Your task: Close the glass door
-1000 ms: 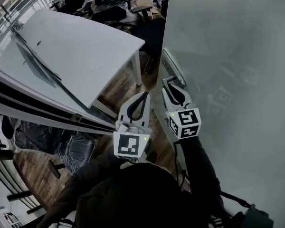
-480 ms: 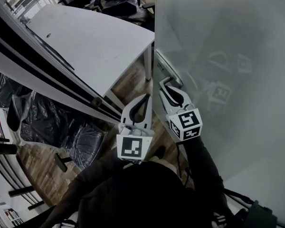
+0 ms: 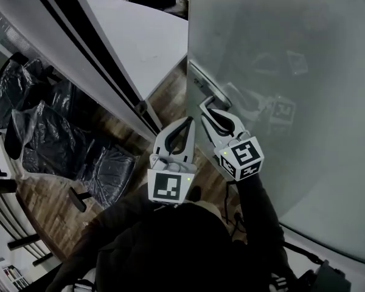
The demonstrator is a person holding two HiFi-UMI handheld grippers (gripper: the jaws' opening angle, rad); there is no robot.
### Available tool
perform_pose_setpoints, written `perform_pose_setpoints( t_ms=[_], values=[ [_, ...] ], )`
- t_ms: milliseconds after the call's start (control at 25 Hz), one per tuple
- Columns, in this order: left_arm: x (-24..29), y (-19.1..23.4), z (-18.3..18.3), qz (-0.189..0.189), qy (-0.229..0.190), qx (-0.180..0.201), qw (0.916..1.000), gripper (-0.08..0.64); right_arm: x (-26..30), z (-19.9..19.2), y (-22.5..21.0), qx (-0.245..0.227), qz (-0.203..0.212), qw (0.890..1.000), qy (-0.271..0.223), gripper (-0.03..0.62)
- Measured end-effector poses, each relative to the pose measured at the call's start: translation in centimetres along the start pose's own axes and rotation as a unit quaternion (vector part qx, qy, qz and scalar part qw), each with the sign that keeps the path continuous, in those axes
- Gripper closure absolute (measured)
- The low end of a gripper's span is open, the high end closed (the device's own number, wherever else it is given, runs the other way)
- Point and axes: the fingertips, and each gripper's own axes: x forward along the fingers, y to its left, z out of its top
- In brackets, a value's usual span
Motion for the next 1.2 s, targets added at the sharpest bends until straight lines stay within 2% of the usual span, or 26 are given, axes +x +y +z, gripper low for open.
perform_pose_setpoints(
  t_ms=[160, 320, 640, 1200],
  values=[
    [-2.7, -0.2, -0.2, 0.015, 0.005, 0.01, 0.9998, 0.563, -0.4, -0.3, 2.9, -0.003, 0.019, 1.0, -0.002, 0.525],
    [-5.4, -0.5, 0.4, 0.044, 0.014, -0.001, 0.9989, 0.563, -0.9, 0.0, 5.7, -0.002, 0.037, 0.999, 0.006, 0.525],
    [-10.7, 1.0, -0.3, 0.099, 0.023, 0.009, 0.9947, 0.563, -1.8, -1.0, 10.9, -0.01, 0.068, 0.998, 0.002, 0.525],
    [-13.8, 2.5, 1.6, 0.109, 0.004, 0.022, 0.9938, 0.563, -2.9, -1.4, 16.5, -0.02, 0.1, 0.995, 0.0, 0.525]
  ],
)
